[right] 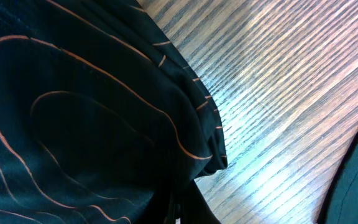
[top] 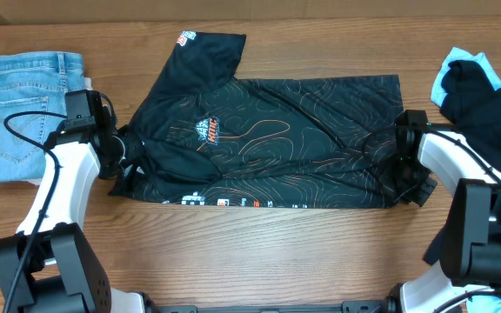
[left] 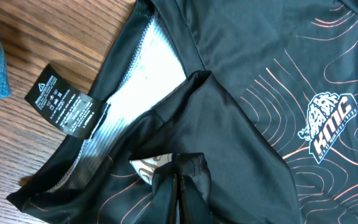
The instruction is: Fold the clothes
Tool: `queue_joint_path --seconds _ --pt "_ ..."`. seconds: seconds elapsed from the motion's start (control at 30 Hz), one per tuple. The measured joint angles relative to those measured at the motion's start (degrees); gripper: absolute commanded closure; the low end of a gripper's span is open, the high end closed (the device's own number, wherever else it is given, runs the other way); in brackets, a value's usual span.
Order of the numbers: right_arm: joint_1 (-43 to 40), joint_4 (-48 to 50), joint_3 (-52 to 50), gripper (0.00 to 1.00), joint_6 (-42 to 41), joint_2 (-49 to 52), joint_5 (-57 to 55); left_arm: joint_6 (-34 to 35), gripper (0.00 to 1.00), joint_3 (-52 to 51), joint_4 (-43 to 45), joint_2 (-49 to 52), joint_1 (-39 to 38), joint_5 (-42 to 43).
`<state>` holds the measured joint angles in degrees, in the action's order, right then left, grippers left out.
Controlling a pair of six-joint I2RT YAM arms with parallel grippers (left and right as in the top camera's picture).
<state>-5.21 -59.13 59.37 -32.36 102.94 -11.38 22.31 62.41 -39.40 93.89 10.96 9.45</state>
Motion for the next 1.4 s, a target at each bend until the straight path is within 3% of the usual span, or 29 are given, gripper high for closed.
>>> queue_joint_path --seconds 0.4,0.47,0.53,0.63,0.67,0.97,1.2,1.4 --pt "0.0 0.7 0.0 0.96 0.0 0.0 0.0 0.0 0.95 0.0 -1.0 0.0 0.0 -5.0" --pt "0.0 0.8 0.0 0.96 0.0 0.0 0.0 0.1 0.91 0.0 0.4 0.0 0.0 -5.9" --pt "0.0 0.9 0.0 0.95 0.0 0.0 0.0 -0.1 0.74 0.0 1.0 0.0 0.0 -6.4" --pt "0.0 1.0 0.0 0.93 0.0 0.0 0.0 0.4 0.74 0.0 0.0 0.0 0.0 -6.8" --pt "0.0 1.0 0.0 0.93 0.0 0.0 0.0 0.4 0.7 0.0 -0.4 0.0 0.0 -6.9" --pt "0.0 1.0 0.0 0.92 0.0 0.0 0.1 0.5 0.73 0.0 -5.6 0.0 0.0 -7.5" --pt "0.0 0.6 0.0 0.91 0.0 0.0 0.7 2.6 0.7 -1.7 -8.3 0.0 -0.1 -14.4" --pt "0.0 0.5 0.0 0.91 0.0 0.0 0.7 3.7 0.58 -4.4 -7.1 0.0 -0.1 -16.9"
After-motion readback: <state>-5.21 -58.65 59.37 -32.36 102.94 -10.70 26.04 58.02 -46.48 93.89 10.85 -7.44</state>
